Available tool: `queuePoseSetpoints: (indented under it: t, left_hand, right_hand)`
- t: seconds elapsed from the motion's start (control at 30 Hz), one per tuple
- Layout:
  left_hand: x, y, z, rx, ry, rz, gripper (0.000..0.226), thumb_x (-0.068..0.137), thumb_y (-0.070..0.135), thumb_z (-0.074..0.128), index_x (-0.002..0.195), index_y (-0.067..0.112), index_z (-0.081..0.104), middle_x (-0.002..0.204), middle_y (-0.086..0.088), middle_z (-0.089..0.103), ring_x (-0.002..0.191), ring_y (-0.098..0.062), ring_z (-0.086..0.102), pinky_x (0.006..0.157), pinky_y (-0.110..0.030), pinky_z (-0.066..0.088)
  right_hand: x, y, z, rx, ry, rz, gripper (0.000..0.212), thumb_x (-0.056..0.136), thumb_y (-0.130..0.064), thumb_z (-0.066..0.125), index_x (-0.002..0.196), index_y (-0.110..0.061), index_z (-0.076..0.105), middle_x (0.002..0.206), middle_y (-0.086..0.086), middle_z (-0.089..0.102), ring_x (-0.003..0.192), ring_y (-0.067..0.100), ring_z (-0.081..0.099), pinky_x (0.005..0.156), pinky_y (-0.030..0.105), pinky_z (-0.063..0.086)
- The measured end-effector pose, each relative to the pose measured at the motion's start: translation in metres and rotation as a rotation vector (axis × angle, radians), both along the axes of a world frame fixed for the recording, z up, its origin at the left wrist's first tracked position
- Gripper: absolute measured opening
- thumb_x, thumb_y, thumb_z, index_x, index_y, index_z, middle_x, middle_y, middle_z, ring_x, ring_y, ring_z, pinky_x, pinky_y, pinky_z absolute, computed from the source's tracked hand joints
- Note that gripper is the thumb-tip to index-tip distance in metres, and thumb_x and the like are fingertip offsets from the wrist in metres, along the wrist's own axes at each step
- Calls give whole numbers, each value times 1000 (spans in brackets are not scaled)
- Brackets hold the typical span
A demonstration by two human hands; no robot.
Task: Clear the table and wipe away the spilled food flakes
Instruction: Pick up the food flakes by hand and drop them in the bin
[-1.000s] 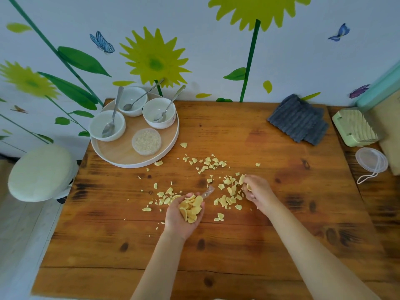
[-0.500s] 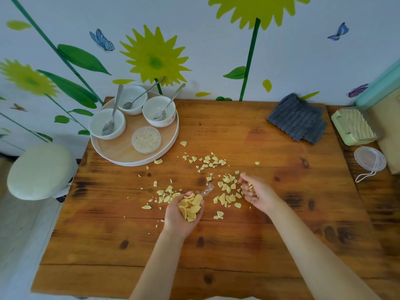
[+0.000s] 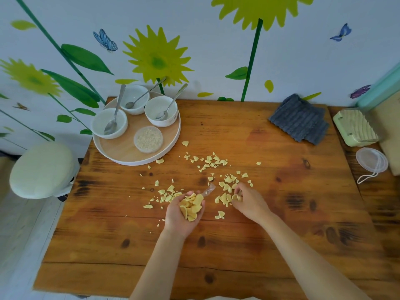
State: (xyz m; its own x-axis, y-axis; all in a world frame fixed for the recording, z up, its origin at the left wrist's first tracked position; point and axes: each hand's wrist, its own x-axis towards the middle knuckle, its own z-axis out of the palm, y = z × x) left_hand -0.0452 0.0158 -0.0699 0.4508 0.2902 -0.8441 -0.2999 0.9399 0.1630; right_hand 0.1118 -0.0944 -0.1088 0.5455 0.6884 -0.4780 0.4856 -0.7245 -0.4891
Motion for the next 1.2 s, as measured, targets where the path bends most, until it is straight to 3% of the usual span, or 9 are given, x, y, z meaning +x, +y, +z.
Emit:
queuePoseSetpoints:
  t: [0.13, 0.23, 0.4, 0.5, 0.63, 0.8, 0.93, 1.07, 1.2]
  left_hand:
    - [0, 1, 2, -3, -2, 15, 26, 95, 16, 38, 85, 7, 59, 87, -12, 66, 82, -24, 61, 64, -33, 57]
    - [1, 0, 2, 1, 8, 3, 25, 95, 16, 39, 83, 7, 60, 73, -11, 71, 80, -24, 62, 66, -32, 56]
    - [2, 0, 1, 3, 16, -3, 26, 95, 16, 38, 82, 7, 59, 81, -11, 69, 80, -24, 62, 67, -32, 56]
    - [2, 0, 1, -5, 5, 12, 26, 95, 15, 39, 82, 7, 59, 75, -12, 69, 79, -25, 61, 63, -33, 57]
    - [2, 0, -1, -11, 3, 10, 23, 95, 15, 39, 85, 7, 59, 88, -12, 66, 81, -24, 61, 64, -33, 57]
    - [1, -1, -3, -2, 0, 2, 24, 95, 16, 38, 85, 8, 59, 90, -11, 65, 82, -23, 62, 65, -33, 57]
    - [2, 0, -4, -4, 8, 0, 25, 96, 17, 38, 85, 8, 59, 87, -11, 67, 82, -24, 62, 61, -33, 58]
    - [0, 1, -5, -7, -3, 16, 25, 95, 16, 39, 85, 7, 60, 80, -11, 70, 82, -24, 63, 63, -34, 58]
    - [0, 0, -5, 1, -10, 12, 23, 95, 16, 39, 87, 7, 59, 89, -11, 66, 81, -23, 62, 63, -33, 58]
  right_hand:
    - [9, 7, 6, 186, 533, -480, 6, 90, -11, 47, 94, -10, 52, 73, 0, 50, 50, 9, 42, 42, 17, 34]
    - [17, 7, 9, 348, 984, -791, 14, 89, -4, 36, 84, -8, 48, 50, -2, 45, 36, 6, 33, 31, 15, 23]
    - [16, 4, 15, 425, 1229, -849, 26, 94, -12, 41, 69, -9, 47, 51, 0, 48, 35, 6, 39, 30, 14, 28]
    - [15, 3, 11, 356, 1072, -772, 17, 93, -12, 51, 78, -8, 55, 65, 4, 54, 41, 6, 45, 34, 14, 32]
    - [9, 3, 1, 135, 400, -386, 6, 92, -18, 55, 90, -12, 56, 67, -2, 55, 53, 12, 50, 50, 22, 41]
    - [-8, 10, -2, 12, 3, -23, 19, 87, -28, 61, 97, -17, 51, 80, -2, 58, 58, 10, 53, 58, 27, 45]
    - [-12, 17, -5, -23, -1, -4, 12, 88, -24, 58, 95, -15, 54, 72, -3, 57, 52, 10, 47, 51, 27, 38]
    - [-10, 17, -3, -76, 19, 26, 9, 89, -23, 56, 90, -16, 50, 86, 2, 61, 56, 11, 47, 56, 28, 40]
    - [-7, 13, -1, -73, 63, 14, 12, 89, -25, 57, 83, -16, 51, 101, 4, 62, 82, 19, 61, 71, 31, 45]
